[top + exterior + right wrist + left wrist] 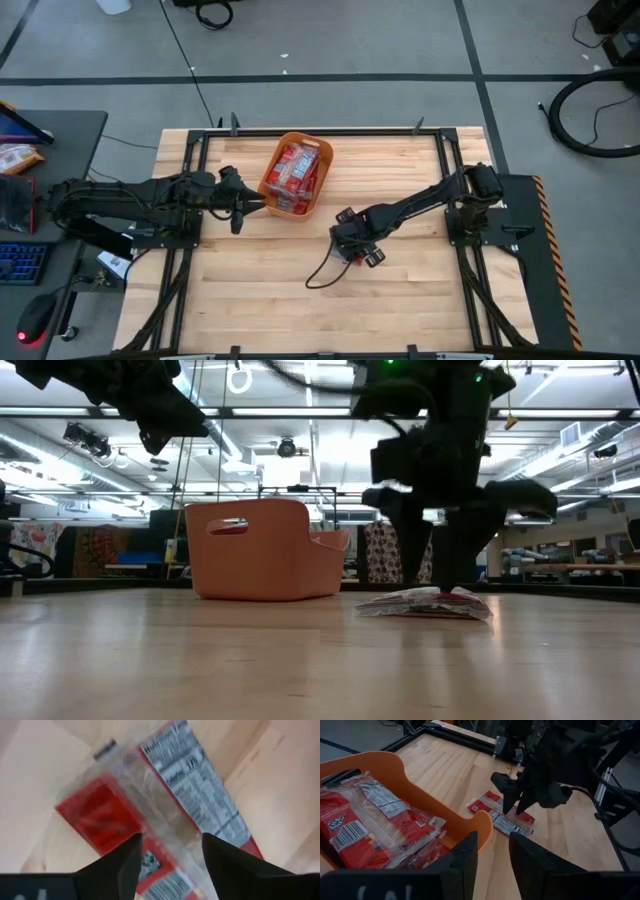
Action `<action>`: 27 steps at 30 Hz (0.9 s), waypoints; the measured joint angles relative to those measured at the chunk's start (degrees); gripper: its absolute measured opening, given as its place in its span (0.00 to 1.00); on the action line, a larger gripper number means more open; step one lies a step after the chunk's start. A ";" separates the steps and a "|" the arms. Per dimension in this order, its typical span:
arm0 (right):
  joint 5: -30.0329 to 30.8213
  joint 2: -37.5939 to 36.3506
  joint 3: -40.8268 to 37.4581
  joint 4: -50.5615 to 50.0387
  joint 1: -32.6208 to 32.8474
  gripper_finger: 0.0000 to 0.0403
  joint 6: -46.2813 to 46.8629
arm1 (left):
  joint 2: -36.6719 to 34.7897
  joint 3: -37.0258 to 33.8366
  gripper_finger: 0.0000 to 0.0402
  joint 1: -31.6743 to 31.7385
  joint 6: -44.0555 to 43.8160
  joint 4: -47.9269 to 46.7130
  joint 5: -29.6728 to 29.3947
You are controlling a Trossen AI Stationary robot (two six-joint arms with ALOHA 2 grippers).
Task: Sort popcorn bags into baskets
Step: Put the red popcorn pack into the orange bin
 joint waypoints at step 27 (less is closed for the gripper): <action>-4.50 2.12 5.60 -5.99 -8.31 0.01 6.37 | -0.02 0.00 0.29 -0.04 -0.29 -1.84 1.12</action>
